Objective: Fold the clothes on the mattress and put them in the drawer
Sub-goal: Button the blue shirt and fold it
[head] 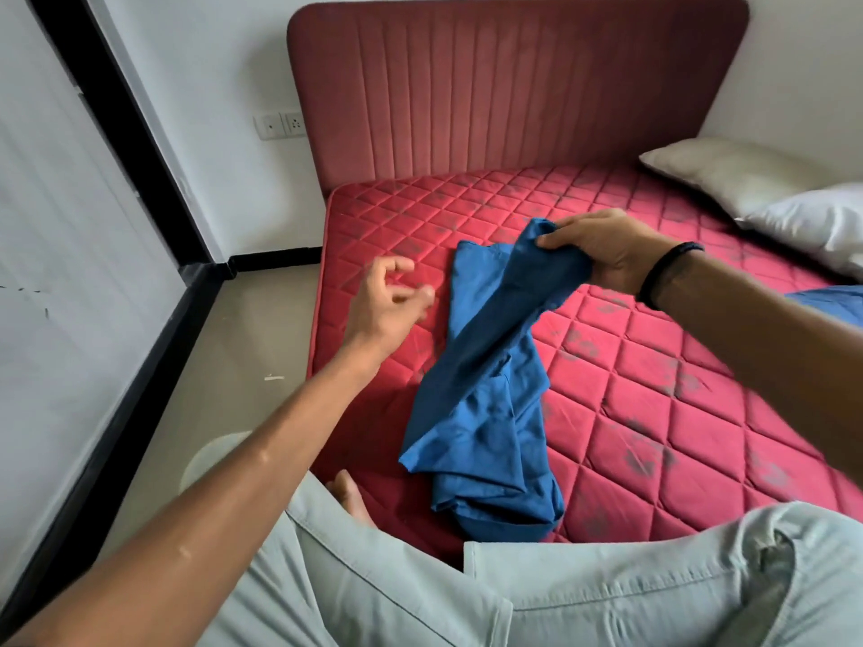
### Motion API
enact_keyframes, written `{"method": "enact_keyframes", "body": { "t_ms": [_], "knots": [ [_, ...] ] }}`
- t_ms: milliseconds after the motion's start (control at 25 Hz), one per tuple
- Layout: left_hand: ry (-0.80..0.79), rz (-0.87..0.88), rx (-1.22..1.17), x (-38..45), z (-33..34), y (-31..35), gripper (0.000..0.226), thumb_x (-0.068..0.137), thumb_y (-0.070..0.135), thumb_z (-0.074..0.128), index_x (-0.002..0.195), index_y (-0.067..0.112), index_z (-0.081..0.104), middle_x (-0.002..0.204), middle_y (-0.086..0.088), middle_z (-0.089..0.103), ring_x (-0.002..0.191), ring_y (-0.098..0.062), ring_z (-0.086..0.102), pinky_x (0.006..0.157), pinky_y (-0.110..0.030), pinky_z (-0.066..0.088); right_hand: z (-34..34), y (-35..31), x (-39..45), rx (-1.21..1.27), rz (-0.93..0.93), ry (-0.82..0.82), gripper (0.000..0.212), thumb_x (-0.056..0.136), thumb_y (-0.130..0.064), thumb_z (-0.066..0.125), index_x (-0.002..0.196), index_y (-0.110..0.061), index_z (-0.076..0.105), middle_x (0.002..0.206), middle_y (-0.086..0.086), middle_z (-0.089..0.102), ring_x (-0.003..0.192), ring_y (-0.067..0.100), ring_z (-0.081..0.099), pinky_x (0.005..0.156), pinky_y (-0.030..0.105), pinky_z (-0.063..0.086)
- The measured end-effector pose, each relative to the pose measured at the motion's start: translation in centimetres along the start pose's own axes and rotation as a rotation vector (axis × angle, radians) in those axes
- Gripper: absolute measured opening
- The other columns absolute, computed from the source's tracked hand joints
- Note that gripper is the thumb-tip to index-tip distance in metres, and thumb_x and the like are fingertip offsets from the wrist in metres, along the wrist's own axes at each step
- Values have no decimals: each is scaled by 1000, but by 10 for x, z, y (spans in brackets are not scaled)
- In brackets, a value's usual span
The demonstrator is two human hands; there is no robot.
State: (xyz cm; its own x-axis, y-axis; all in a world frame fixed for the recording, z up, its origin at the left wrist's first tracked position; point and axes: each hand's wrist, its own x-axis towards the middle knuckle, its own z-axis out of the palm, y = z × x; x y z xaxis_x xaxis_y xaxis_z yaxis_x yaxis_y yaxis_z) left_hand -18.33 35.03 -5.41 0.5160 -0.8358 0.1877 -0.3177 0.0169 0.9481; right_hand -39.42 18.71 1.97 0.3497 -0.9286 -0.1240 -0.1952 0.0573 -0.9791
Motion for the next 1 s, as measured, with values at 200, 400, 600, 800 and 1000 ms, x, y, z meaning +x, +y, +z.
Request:
{"method": "enact_keyframes", "body": {
  "t_ms": [200, 400, 600, 800, 1000],
  "knots": [
    [-350, -84, 593, -53, 16, -87, 68, 69, 42, 92, 128, 29, 60, 111, 1, 67, 98, -14, 66, 97, -31, 52, -81, 10, -3, -174, 14, 262, 25, 52, -20, 80, 66, -14, 60, 74, 12, 56, 65, 20, 54, 62, 35, 48],
    [-466, -164, 735, -101, 43, -121, 84, 62, 56, 91, 131, 34, 48, 114, -1, 52, 108, -25, 57, 99, -38, 47, -135, 34, 19, -340, 55, 468, 58, 30, -33, 68, 81, -7, 75, 74, 10, 58, 67, 20, 55, 65, 37, 49],
    [-535, -27, 766, -117, 50, -123, 73, 64, 54, 87, 123, 32, 52, 103, 9, 52, 104, -16, 58, 89, -33, 48, -111, 17, 2, -361, 27, 508, 33, 50, -26, 71, 81, -18, 66, 73, 7, 48, 69, 18, 47, 62, 33, 43],
    [-497, 335, 852, -126, 60, -116, 15, 90, 34, 66, 104, 29, 70, 100, 11, 60, 99, -11, 54, 86, -33, 53, -88, 11, 0, -383, -16, 469, 19, 63, -22, 70, 79, -15, 62, 71, 8, 47, 65, 19, 46, 57, 29, 40],
    [-299, 270, 650, -138, 82, -106, 15, 89, 34, 66, 100, 29, 75, 89, 11, 67, 79, -10, 63, 68, -27, 52, -87, -4, -6, -398, -61, 478, 18, 69, -18, 73, 60, -16, 58, 62, 5, 50, 56, 18, 47, 56, 27, 44]
  ]
}}
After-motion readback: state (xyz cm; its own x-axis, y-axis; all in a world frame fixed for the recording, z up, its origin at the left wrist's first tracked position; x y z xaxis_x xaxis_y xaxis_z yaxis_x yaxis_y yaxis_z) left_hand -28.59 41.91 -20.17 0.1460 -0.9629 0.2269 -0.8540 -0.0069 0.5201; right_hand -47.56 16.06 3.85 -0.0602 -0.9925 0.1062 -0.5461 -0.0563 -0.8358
